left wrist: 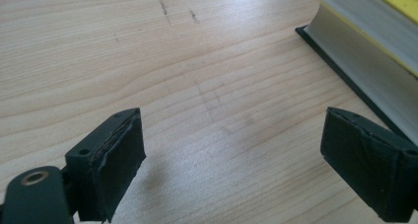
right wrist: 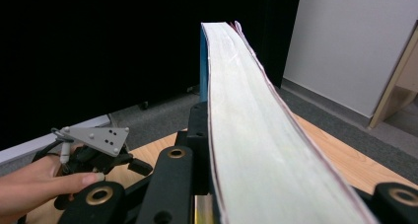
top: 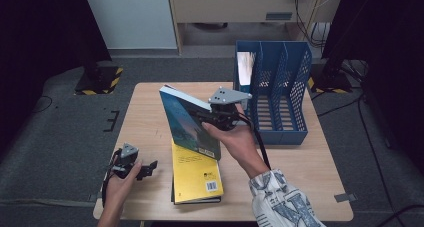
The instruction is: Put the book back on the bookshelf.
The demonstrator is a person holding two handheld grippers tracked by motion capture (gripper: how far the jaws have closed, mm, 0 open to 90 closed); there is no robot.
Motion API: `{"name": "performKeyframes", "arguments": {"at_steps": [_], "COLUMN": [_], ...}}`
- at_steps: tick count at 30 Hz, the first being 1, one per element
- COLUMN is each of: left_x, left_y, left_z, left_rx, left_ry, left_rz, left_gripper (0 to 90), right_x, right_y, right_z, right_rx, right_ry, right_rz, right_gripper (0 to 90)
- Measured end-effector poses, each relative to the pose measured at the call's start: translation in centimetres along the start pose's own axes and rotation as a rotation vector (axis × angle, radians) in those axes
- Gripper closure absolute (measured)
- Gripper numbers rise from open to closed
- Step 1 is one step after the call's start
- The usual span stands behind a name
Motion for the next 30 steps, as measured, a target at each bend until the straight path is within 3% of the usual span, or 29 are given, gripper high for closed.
{"name": "performKeyframes", "arguments": {"at_steps": [11, 17, 30], "left_x": [0.4, 0.3, 0.5], "left_y": [1.0, 1.3, 1.6], "left_z": [-0.7, -1.0, -1.1], "left_rx": [-0.061, -0.071, -0.044], "left_ry": [0.045, 0.025, 0.020], "left_rz": [0.004, 0.008, 0.034], "left_gripper": [7.0, 6.3, 3.6], "right_x": [0.8, 1.1, 1.6], "right_y": [-1.5, -2.4, -4.9], "right_z": [0.5, 0.4, 0.0], "right_rx": [0.023, 0.032, 0.052], "right_ry": [0.004, 0.009, 0.022], "right_rz": [-0.033, -0.048, -0.080], "right_gripper": [73.9, 73.9, 73.9]}}
Point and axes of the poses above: each handheld gripper's, and its own axes: y roughly forward along the jaws, z roughly out of its top, x roughly to its right, the point moved 5 cm from there along y, roughly forward along the jaws, and after that the axes turned 5 degrees about y, right-handed, at the moved point
